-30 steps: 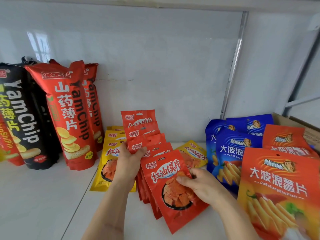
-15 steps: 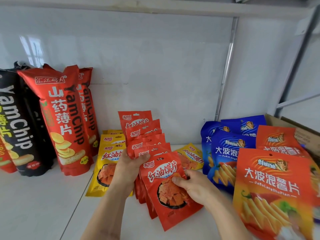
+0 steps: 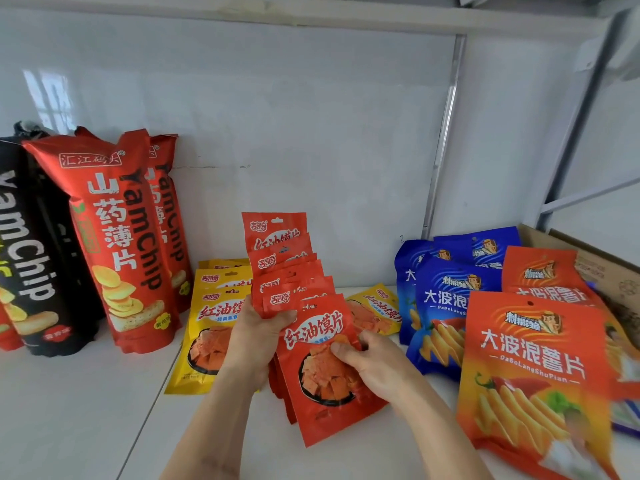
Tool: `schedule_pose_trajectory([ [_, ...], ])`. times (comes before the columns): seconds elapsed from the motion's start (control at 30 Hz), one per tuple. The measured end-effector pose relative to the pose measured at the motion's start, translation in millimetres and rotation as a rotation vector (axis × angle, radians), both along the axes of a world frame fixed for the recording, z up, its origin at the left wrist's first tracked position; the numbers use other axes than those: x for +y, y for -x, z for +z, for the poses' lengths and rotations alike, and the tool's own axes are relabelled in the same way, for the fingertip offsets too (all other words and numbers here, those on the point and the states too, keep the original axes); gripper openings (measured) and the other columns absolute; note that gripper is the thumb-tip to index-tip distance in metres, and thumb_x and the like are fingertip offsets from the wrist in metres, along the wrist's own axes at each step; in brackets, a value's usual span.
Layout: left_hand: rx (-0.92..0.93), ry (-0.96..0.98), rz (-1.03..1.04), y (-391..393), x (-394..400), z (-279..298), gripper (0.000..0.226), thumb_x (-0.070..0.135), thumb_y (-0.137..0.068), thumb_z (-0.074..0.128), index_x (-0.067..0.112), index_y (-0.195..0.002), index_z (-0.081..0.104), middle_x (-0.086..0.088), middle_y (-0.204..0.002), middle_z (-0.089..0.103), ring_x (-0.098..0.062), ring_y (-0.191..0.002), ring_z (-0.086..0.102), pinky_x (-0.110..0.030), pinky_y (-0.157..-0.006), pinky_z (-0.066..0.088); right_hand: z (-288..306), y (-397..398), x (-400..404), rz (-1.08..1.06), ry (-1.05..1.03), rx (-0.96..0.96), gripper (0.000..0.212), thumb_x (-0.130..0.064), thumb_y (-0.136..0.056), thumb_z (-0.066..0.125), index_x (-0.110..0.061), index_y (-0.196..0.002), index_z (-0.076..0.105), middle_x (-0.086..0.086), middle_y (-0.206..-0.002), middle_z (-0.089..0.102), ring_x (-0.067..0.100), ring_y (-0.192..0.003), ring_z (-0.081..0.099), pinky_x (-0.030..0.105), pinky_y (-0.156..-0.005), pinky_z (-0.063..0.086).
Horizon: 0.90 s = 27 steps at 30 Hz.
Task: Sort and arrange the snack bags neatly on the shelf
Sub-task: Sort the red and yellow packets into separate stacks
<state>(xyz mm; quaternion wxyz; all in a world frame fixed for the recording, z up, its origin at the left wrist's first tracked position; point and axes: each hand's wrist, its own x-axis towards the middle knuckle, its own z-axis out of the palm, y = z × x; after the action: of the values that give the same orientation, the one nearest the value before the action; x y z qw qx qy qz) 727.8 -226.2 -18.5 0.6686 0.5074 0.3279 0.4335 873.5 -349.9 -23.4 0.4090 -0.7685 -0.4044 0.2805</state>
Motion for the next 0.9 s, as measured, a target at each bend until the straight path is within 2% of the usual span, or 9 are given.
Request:
schedule_pose_trajectory([
  [0.17,0.016,-0.02,0.052,2,7,-1,0.046,0.012,-0.084,0.08,0.03,-0.121,0.059,-0.002,-0.103,0.078,-0.03,-0.087,0.077,-0.057,-0.08,0.06,9,0,-4,-0.014,-0.026,0.077,0.03,-0.057,-0.084,0.068,-0.029,-0.094,0.065,-0.016,-0.093,0.07,-0.002,-0.083,0.064,0.013,-0.064,0.046],
  [0.3,0.016,-0.009,0.081,4,10,-1,0.046,0.013,-0.086,0.079,0.03,-0.124,0.059,-0.004,-0.105,0.077,-0.031,-0.086,0.077,-0.058,-0.08,0.06,14,-4,-7,0.024,-0.04,0.224,0.054,-0.074,-0.083,0.054,-0.027,-0.098,0.075,-0.008,-0.093,0.077,0.011,-0.089,0.073,0.032,-0.088,0.054],
  [0.37,0.008,-0.01,0.103,6,11,-1,0.044,0.012,-0.087,0.077,0.029,-0.124,0.059,-0.003,-0.105,0.077,-0.029,-0.085,0.077,-0.056,-0.079,0.061,16,-8,-8,-0.087,-0.096,0.274,0.051,-0.068,-0.091,0.047,-0.026,-0.084,0.075,-0.006,-0.086,0.076,0.015,-0.083,0.072,0.032,-0.083,0.053],
  [0.43,0.011,-0.006,0.122,7,12,-1,0.041,0.014,-0.089,0.076,0.03,-0.123,0.061,-0.002,-0.105,0.078,-0.028,-0.085,0.077,-0.056,-0.079,0.061,18,-17,-3,-0.236,-0.035,0.073,0.045,-0.055,-0.099,0.042,-0.029,-0.07,0.064,0.0,-0.085,0.072,0.018,-0.082,0.065,0.031,-0.078,0.048],
  [0.5,0.009,-0.006,0.122,7,12,0,0.04,0.015,-0.089,0.075,0.03,-0.124,0.061,-0.001,-0.105,0.077,-0.027,-0.085,0.077,-0.055,-0.079,0.061,16,-28,8,-0.307,0.097,-0.126,0.03,-0.05,-0.1,0.044,-0.031,-0.088,0.064,0.014,-0.108,0.068,0.031,-0.102,0.062,0.034,-0.085,0.046],
  [0.53,0.012,-0.01,0.117,7,12,0,0.04,0.015,-0.089,0.075,0.03,-0.123,0.061,-0.001,-0.105,0.077,-0.027,-0.085,0.077,-0.054,-0.079,0.062,14,-32,14,-0.345,0.133,-0.136,0.04,-0.053,-0.099,0.044,-0.021,-0.11,0.065,0.019,-0.121,0.064,0.035,-0.112,0.059,0.034,-0.087,0.044],
  [0.6,0.025,-0.021,0.118,7,12,-1,0.039,0.015,-0.09,0.075,0.031,-0.122,0.06,-0.001,-0.104,0.077,-0.025,-0.083,0.078,-0.051,-0.075,0.062,12,-36,26,-0.418,0.157,-0.092,0.076,-0.062,-0.094,0.046,0.0,-0.138,0.041,0.02,-0.134,0.057,0.036,-0.122,0.055,0.036,-0.089,0.043],
  [0.73,0.038,-0.016,0.115,8,12,-1,0.04,0.016,-0.09,0.075,0.033,-0.123,0.059,-0.001,-0.105,0.077,-0.026,-0.084,0.077,-0.053,-0.078,0.062,6,-30,41,-0.365,0.26,-0.211,0.087,-0.066,-0.085,0.055,-0.019,-0.149,0.019,0.014,-0.139,0.05,0.034,-0.125,0.052,0.038,-0.081,0.038],
  [0.9,0.045,-0.006,0.099,9,10,2,0.039,0.015,-0.089,0.075,0.032,-0.121,0.06,0.0,-0.103,0.078,-0.027,-0.084,0.077,-0.055,-0.079,0.061,-6,-48,44,-0.327,0.387,-0.298,0.05,-0.043,-0.095,0.049,-0.037,-0.144,0.037,0.014,-0.142,0.035,0.032,-0.121,0.052,0.041,-0.091,0.043],
])
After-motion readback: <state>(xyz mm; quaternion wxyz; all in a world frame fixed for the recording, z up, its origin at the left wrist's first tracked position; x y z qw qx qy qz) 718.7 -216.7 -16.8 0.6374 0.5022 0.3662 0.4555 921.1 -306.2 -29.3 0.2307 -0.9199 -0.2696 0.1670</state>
